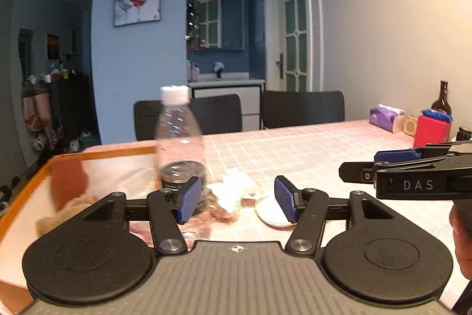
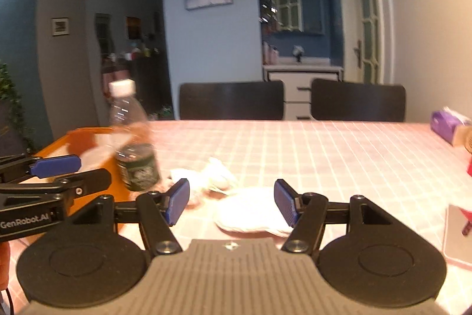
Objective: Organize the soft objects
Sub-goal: 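Move both grippers back from the box to the remaining table items, then grasp the plastic-wrapped item with the left gripper while the right grasps the white fluffy pad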
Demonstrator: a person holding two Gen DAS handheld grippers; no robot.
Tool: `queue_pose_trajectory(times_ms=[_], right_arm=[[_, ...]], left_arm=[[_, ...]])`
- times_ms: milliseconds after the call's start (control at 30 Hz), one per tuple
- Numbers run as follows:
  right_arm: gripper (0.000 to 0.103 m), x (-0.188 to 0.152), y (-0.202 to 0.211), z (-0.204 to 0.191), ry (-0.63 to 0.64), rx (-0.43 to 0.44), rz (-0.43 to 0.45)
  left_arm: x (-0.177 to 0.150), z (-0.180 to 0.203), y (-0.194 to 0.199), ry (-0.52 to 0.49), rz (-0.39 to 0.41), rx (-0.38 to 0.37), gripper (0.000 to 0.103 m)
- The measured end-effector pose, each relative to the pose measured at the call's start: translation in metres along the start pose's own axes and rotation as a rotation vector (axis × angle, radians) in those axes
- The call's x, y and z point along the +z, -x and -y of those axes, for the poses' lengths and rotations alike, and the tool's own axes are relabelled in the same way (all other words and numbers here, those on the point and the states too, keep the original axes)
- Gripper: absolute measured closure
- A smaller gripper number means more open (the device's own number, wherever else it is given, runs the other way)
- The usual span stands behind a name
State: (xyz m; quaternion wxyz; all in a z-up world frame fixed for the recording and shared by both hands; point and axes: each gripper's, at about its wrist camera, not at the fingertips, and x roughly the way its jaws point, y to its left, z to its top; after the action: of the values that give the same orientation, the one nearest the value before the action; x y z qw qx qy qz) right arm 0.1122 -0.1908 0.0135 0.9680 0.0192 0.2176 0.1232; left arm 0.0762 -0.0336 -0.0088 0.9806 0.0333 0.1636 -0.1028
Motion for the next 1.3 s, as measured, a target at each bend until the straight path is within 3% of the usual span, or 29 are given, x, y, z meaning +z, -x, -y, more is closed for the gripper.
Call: queue_pose_trajectory(times_ms=[400,633,800,1100,1300], right_arm=[[0.039,-0.017,-0.054,0.038,-0.051,-0.012,-0.098],[0.014,-0.027,-0.105,0.052,-0.045,-0.016,-0.221],[0.006,-0.027,-0.139,0.053,0.001,0.004,-0.282],[0.008,-0.039,-0.178,0.063,-0.027,0.021,-0.364],[0.024,-0.044,-0.178,0.059,0.041,0.007,-0.333]], left_arm=[[-0.008,0.020,-0.046,-0.039,-0.099,-0.011,0.035],[-0.010,0.030,-0.080,-0.106,-0.167,0.002,0.035],[-0.005,0.039,-0.106,-0.184,-0.195,0.022,0.035],[-0.004,0.054,-0.147,-0.312,-0.269,0.034,0.034],[-0.004,0.059,-0.163,-0.398,-0.302,0.052,0.031]])
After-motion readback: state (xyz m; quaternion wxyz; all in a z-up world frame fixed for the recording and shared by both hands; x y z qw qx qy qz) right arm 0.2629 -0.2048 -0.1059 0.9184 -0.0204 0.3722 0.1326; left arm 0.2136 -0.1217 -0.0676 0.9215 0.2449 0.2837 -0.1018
